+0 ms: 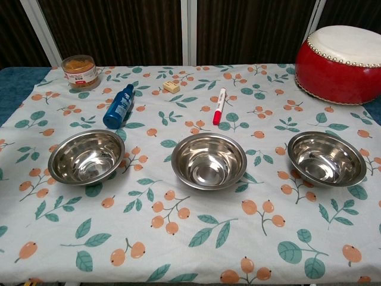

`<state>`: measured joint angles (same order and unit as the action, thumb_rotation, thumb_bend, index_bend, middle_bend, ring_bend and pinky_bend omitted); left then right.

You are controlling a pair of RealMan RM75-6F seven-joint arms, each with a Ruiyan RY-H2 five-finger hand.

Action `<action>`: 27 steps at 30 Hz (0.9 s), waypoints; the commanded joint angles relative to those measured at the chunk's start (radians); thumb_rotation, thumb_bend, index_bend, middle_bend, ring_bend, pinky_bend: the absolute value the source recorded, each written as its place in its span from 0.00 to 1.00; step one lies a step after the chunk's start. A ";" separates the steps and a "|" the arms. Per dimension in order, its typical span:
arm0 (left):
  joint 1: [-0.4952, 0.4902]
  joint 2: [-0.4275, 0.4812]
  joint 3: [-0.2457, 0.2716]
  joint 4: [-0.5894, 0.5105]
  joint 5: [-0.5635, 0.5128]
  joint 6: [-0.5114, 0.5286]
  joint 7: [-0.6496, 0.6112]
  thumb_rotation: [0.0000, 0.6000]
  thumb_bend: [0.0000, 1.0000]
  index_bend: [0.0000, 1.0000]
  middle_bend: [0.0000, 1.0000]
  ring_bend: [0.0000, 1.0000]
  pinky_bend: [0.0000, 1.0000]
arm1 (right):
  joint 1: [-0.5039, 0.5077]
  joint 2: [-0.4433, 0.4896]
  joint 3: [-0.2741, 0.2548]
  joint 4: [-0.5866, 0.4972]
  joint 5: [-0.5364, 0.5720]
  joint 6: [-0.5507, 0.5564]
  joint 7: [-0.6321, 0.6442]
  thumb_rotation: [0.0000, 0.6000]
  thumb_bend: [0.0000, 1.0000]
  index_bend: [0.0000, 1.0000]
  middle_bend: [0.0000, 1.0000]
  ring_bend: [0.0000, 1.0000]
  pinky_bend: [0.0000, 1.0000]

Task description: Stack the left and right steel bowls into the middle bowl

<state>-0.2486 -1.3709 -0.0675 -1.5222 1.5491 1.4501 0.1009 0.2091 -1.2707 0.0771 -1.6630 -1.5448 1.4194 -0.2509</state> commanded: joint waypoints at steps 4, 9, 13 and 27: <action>0.004 0.002 -0.002 -0.003 -0.002 0.008 -0.006 1.00 0.12 0.24 0.22 0.13 0.25 | 0.000 0.002 -0.004 -0.007 -0.005 0.000 -0.006 1.00 0.01 0.09 0.04 0.00 0.00; 0.004 0.005 -0.006 -0.011 0.001 0.015 -0.003 1.00 0.12 0.23 0.22 0.13 0.25 | 0.000 0.007 -0.006 -0.017 -0.027 0.015 0.001 1.00 0.02 0.09 0.07 0.00 0.00; 0.002 0.008 -0.008 -0.013 0.001 0.015 -0.002 1.00 0.12 0.24 0.22 0.13 0.25 | 0.004 0.002 -0.005 -0.022 -0.038 0.017 -0.021 1.00 0.03 0.10 0.17 0.10 0.08; 0.015 -0.010 0.008 0.042 -0.007 0.011 -0.062 1.00 0.12 0.23 0.22 0.13 0.25 | 0.050 -0.007 -0.050 -0.072 0.047 -0.156 -0.269 1.00 0.07 0.32 0.36 0.61 0.62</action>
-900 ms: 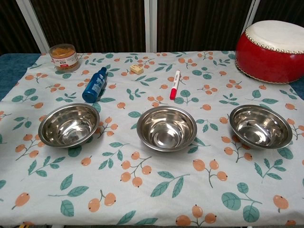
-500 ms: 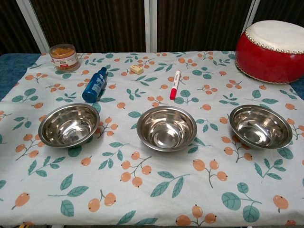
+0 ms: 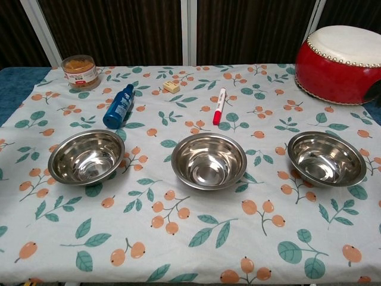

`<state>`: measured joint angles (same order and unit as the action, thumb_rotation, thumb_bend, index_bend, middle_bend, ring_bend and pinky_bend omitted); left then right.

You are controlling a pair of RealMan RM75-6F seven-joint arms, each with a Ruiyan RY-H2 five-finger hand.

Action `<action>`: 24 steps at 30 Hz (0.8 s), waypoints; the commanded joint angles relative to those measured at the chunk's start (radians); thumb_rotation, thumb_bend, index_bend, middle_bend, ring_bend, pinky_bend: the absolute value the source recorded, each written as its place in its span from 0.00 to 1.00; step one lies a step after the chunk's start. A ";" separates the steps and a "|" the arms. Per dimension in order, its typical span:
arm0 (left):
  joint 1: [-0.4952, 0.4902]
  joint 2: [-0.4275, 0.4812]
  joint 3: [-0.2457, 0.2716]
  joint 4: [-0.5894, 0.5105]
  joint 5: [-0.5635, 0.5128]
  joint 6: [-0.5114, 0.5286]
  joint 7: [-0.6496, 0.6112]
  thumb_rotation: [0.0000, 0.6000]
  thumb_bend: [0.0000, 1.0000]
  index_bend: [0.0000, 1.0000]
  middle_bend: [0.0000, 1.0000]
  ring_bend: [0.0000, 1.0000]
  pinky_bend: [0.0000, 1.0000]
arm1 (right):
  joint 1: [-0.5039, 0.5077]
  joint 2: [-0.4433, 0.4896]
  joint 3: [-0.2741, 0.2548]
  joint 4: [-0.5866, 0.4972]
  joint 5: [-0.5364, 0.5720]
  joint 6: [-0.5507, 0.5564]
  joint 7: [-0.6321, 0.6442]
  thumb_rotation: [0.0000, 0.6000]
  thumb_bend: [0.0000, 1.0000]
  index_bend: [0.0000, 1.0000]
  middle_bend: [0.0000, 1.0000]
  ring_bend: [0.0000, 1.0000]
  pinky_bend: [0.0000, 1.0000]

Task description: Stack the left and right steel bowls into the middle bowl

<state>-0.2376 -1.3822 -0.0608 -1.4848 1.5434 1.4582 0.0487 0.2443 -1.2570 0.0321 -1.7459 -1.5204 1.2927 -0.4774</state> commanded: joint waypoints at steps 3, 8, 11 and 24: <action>0.009 0.003 0.006 0.012 0.002 0.007 -0.022 1.00 0.12 0.23 0.22 0.13 0.25 | 0.024 -0.043 -0.008 0.033 0.045 -0.055 -0.085 1.00 0.09 0.36 0.39 0.63 0.63; 0.014 0.002 0.013 0.027 0.002 0.006 -0.042 1.00 0.12 0.23 0.22 0.13 0.25 | 0.040 -0.069 -0.013 0.045 0.067 -0.087 -0.130 1.00 0.09 0.37 0.40 0.63 0.64; 0.013 -0.002 0.014 0.037 0.001 0.001 -0.051 1.00 0.12 0.23 0.22 0.13 0.25 | 0.048 -0.085 -0.015 0.054 0.074 -0.098 -0.146 1.00 0.09 0.39 0.41 0.63 0.64; 0.008 -0.007 0.017 0.060 0.003 -0.014 -0.080 1.00 0.12 0.23 0.22 0.13 0.26 | 0.073 -0.136 -0.021 0.097 0.126 -0.136 -0.199 1.00 0.09 0.42 0.43 0.62 0.59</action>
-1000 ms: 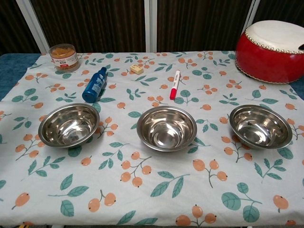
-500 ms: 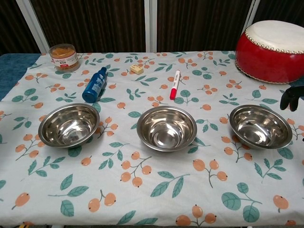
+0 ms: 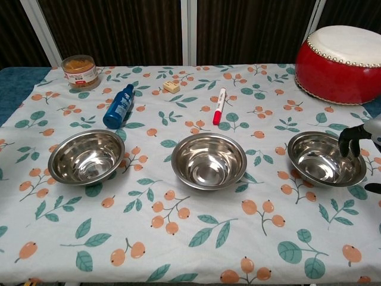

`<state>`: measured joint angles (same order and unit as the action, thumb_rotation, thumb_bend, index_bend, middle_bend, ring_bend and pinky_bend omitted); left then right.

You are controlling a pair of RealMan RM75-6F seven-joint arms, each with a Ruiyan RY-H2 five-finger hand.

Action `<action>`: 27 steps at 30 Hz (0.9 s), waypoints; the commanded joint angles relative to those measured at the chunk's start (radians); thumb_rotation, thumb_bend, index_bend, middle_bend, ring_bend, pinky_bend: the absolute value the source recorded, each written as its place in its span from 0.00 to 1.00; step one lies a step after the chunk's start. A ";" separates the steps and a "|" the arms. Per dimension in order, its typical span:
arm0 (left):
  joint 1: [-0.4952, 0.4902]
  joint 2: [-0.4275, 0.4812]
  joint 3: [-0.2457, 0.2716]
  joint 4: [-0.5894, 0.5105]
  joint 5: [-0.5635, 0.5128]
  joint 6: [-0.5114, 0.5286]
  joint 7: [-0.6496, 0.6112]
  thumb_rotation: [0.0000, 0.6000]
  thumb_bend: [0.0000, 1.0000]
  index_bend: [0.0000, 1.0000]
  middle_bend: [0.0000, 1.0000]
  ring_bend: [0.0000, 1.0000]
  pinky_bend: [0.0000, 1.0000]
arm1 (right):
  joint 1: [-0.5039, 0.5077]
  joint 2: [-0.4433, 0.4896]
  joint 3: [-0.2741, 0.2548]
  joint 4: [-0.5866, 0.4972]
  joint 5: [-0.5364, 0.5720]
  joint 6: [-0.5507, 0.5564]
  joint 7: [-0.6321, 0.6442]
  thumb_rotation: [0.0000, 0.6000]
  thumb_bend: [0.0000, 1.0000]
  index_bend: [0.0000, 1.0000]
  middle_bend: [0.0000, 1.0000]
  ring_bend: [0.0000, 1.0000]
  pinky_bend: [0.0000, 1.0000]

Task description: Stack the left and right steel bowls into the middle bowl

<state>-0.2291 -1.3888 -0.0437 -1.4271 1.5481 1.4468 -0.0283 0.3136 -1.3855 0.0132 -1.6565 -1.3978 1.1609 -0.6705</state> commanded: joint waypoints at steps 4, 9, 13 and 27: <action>0.000 -0.002 0.001 0.011 -0.003 -0.005 -0.011 1.00 0.12 0.23 0.22 0.13 0.25 | 0.019 -0.028 -0.001 0.030 0.012 -0.022 -0.015 1.00 0.09 0.42 0.44 0.60 0.57; 0.001 -0.002 0.000 0.019 -0.008 -0.009 -0.021 1.00 0.12 0.23 0.22 0.13 0.25 | 0.045 -0.060 0.006 0.063 0.016 -0.048 -0.009 1.00 0.09 0.43 0.45 0.59 0.57; 0.000 -0.001 0.000 0.025 -0.010 -0.012 -0.026 1.00 0.12 0.23 0.22 0.13 0.25 | 0.063 -0.085 0.007 0.096 0.010 -0.062 0.001 1.00 0.10 0.44 0.47 0.59 0.57; -0.012 -0.006 -0.003 0.038 -0.019 -0.038 -0.031 1.00 0.12 0.23 0.22 0.13 0.26 | 0.116 -0.134 0.020 0.163 0.079 -0.133 -0.007 1.00 0.19 0.53 0.53 0.59 0.57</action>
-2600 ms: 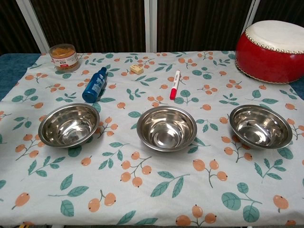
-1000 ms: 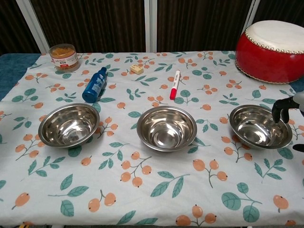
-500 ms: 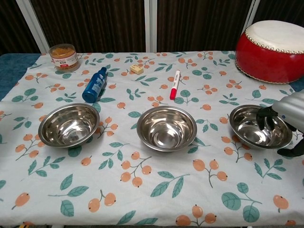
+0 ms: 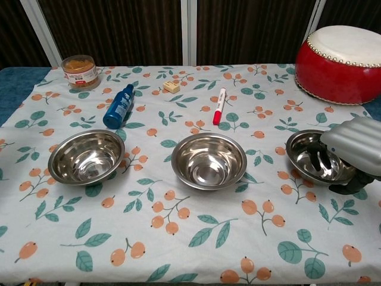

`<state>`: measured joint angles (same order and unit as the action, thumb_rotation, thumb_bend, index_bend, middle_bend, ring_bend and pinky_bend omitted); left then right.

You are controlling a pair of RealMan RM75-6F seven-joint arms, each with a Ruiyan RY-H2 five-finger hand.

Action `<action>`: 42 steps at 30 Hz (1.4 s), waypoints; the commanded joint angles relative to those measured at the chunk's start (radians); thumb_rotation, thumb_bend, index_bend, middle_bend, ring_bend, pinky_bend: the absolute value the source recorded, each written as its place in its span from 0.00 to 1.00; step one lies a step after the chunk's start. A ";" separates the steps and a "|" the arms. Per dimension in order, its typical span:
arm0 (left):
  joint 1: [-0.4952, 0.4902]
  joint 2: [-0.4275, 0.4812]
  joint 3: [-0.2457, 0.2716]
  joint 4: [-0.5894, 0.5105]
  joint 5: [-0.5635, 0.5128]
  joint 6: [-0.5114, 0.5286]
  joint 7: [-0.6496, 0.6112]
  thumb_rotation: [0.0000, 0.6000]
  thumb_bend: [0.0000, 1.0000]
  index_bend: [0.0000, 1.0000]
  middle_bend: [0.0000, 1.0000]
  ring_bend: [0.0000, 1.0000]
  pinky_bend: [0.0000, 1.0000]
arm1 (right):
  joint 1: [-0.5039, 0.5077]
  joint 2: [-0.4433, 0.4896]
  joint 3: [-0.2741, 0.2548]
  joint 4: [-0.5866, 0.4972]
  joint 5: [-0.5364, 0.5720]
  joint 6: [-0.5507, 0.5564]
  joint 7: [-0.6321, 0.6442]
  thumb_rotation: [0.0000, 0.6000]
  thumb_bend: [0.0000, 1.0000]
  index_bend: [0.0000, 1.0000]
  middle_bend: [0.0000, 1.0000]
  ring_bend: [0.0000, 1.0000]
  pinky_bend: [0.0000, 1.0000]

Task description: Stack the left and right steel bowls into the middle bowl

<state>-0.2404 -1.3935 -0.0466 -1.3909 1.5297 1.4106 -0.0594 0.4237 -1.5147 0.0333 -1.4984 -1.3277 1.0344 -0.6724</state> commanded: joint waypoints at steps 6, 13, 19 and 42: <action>-0.003 -0.002 0.002 0.006 -0.004 -0.010 -0.003 1.00 0.12 0.23 0.22 0.13 0.26 | 0.014 -0.011 -0.004 0.008 0.039 -0.017 -0.023 1.00 0.24 0.60 0.58 0.59 0.56; -0.005 -0.002 0.003 0.006 -0.007 -0.017 -0.009 1.00 0.12 0.23 0.22 0.13 0.26 | 0.016 -0.017 -0.010 0.012 0.053 -0.004 -0.032 1.00 0.32 0.67 0.63 0.60 0.59; -0.005 -0.003 0.004 0.006 -0.006 -0.017 -0.010 1.00 0.12 0.24 0.22 0.13 0.26 | 0.019 -0.014 -0.014 0.005 0.056 0.008 -0.032 1.00 0.34 0.68 0.64 0.60 0.59; 0.013 0.020 -0.018 0.009 -0.044 0.005 -0.030 1.00 0.12 0.23 0.22 0.13 0.26 | 0.190 -0.095 0.070 -0.126 0.008 -0.038 -0.110 1.00 0.34 0.69 0.64 0.60 0.59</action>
<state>-0.2298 -1.3751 -0.0637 -1.3841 1.4882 1.4152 -0.0878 0.6014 -1.5884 0.1075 -1.6326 -1.3308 1.0120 -0.7834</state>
